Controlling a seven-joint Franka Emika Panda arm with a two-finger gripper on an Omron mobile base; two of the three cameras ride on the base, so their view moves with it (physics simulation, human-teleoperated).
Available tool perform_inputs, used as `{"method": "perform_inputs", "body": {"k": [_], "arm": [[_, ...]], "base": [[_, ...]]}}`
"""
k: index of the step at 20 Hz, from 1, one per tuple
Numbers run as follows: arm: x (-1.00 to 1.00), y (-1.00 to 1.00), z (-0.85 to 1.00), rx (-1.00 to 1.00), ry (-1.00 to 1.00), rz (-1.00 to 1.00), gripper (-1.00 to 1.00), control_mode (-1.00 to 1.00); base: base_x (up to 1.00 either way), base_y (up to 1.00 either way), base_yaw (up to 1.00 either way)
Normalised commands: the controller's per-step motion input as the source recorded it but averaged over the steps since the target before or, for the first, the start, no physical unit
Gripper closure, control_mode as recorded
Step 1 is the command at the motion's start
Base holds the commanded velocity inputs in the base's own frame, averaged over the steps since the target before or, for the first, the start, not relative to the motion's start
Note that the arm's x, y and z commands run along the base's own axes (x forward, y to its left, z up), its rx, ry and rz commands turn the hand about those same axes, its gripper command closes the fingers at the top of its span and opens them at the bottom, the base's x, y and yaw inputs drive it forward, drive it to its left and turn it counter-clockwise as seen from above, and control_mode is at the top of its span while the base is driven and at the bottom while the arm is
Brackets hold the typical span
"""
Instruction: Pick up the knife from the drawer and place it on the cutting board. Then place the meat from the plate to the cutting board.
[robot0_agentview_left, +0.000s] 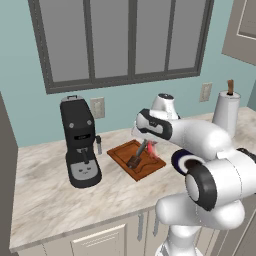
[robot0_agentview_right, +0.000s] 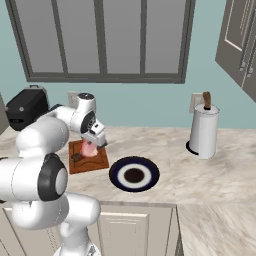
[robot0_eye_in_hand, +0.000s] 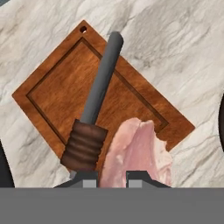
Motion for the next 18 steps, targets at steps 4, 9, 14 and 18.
{"method": "perform_inputs", "body": {"k": [4,9,14,18], "arm": [[0.00,0.25,-0.19,0.00,0.02,0.04,1.00,-1.00],[0.01,0.17,-0.23,0.00,0.02,0.03,1.00,-1.00],[0.08,0.00,-0.14,0.00,0.00,0.00,1.00,-1.00],[0.09,0.00,-0.19,0.00,0.01,0.00,1.00,-1.00]], "base": [[0.00,0.00,0.00],[0.00,0.00,0.00],[0.00,0.00,0.00],[0.00,0.00,0.00]]}}
